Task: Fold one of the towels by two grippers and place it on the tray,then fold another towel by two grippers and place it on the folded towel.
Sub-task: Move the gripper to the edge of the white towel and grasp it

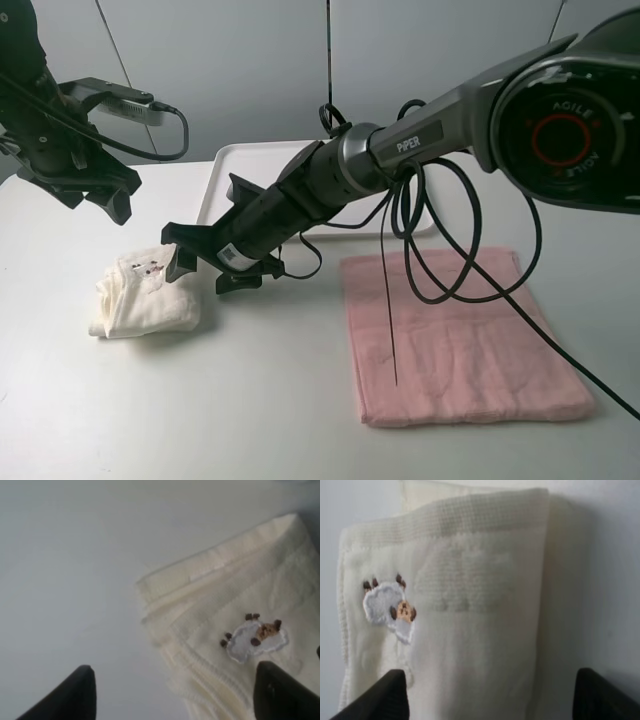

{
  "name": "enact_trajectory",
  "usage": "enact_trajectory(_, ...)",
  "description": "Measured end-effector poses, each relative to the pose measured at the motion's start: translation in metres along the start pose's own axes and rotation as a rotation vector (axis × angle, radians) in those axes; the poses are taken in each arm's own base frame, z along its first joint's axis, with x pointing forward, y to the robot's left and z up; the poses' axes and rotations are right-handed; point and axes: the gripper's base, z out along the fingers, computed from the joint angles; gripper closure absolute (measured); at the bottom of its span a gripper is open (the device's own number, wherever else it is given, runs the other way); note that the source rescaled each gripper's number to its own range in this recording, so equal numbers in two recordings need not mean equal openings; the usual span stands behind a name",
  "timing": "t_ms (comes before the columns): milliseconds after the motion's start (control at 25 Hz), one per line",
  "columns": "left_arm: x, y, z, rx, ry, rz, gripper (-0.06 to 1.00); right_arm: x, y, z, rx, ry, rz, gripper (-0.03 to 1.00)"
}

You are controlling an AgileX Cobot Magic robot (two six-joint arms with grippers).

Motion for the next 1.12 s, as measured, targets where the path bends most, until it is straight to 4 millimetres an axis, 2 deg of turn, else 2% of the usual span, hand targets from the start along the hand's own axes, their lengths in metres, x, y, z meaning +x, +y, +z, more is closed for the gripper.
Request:
enact_trajectory(480,0.0,0.0,0.0,0.005,0.002,0.017,0.11,-0.002,0.002,0.015,-0.034,0.016,0.029,0.27)
enact_trajectory(600,0.0,0.0,0.0,0.005,0.001,0.017,0.11,0.0,0.005,0.02,-0.032,0.019,0.024,0.32)
enact_trajectory(680,0.0,-0.001,0.0,0.007,0.0,0.016,0.11,0.001,0.004,0.02,-0.021,0.018,0.021,0.41)
enact_trajectory(760,0.0,-0.001,0.0,0.007,0.0,0.018,0.11,0.001,0.003,0.021,-0.012,0.019,0.02,0.57)
enact_trajectory(840,0.0,-0.001,0.0,0.007,0.0,0.018,0.11,0.002,0.002,0.022,-0.01,0.017,0.022,0.8)
enact_trajectory(880,0.0,-0.001,0.0,0.007,0.0,0.018,0.11,0.002,0.003,0.022,-0.01,0.018,0.023,0.89)
enact_trajectory(1120,0.0,-0.001,0.0,0.007,0.0,0.018,0.11,0.002,0.004,0.022,-0.014,0.022,0.024,0.91)
